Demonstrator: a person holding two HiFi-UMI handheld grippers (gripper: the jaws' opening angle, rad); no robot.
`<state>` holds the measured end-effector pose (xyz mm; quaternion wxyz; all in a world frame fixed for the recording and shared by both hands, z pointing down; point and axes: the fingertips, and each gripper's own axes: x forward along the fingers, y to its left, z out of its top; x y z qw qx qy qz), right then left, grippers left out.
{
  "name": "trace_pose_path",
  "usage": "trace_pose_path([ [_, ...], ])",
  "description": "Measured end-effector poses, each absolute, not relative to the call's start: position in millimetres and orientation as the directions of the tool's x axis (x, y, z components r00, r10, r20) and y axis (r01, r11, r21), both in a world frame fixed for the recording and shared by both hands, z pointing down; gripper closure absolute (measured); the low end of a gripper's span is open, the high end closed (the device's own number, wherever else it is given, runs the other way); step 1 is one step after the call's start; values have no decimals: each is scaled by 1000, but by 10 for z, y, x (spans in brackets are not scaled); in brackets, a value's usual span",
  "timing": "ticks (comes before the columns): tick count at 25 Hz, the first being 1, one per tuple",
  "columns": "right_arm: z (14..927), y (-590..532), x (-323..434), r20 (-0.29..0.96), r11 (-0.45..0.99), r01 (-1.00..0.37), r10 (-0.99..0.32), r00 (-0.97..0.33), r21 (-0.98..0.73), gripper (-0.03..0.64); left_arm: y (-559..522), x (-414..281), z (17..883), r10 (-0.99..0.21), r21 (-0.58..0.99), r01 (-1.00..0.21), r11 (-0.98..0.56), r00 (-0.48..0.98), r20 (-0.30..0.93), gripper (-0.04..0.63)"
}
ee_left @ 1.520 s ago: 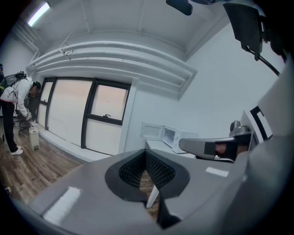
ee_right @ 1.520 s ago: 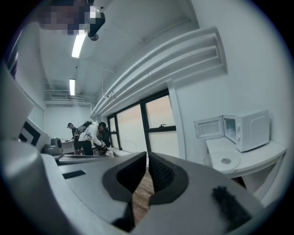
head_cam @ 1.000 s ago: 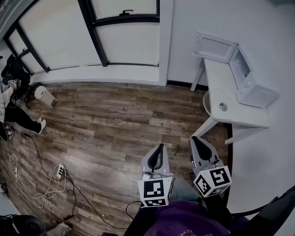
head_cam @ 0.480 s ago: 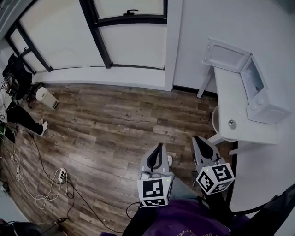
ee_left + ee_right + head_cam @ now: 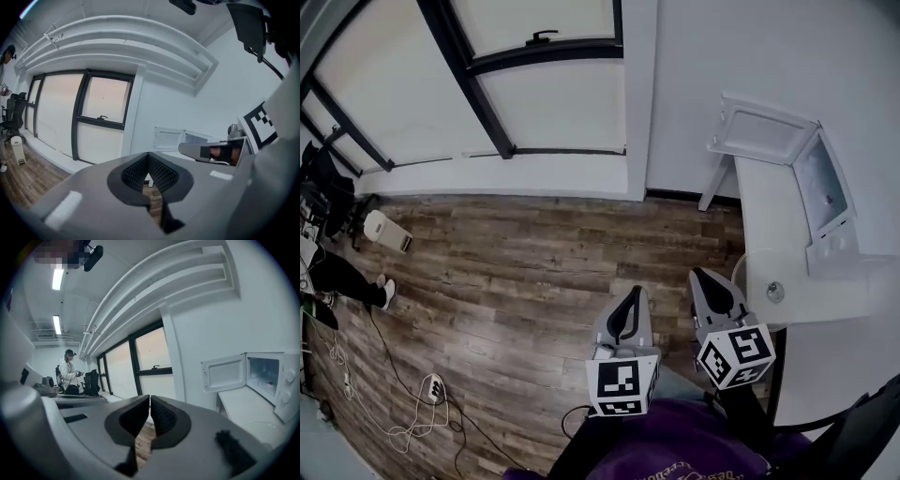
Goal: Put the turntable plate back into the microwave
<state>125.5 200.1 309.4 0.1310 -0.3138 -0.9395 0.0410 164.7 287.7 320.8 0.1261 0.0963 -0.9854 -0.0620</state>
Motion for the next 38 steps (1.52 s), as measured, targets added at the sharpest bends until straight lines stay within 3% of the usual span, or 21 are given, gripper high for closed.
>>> trace_pose_path([
  [13,3174,1255,547,246,899,394,432,-868,-191,606,2333,525,3240,-384,117,-366,923,-886,262,591],
  [19,3238,731,545,264,954,228,274,-925,-193,606,1761,312,3282,-555,157,-533,832,-791,259,591],
  [28,3265,90,471,279,968,-141,-80,-957,-206,606,942,-125,3257,-806,154,-802,577,-530,263,591],
  [38,3248,-442,683,295,807,-554,-489,-821,-204,606,298,-346,3247,-938,165,-951,262,-211,274,591],
])
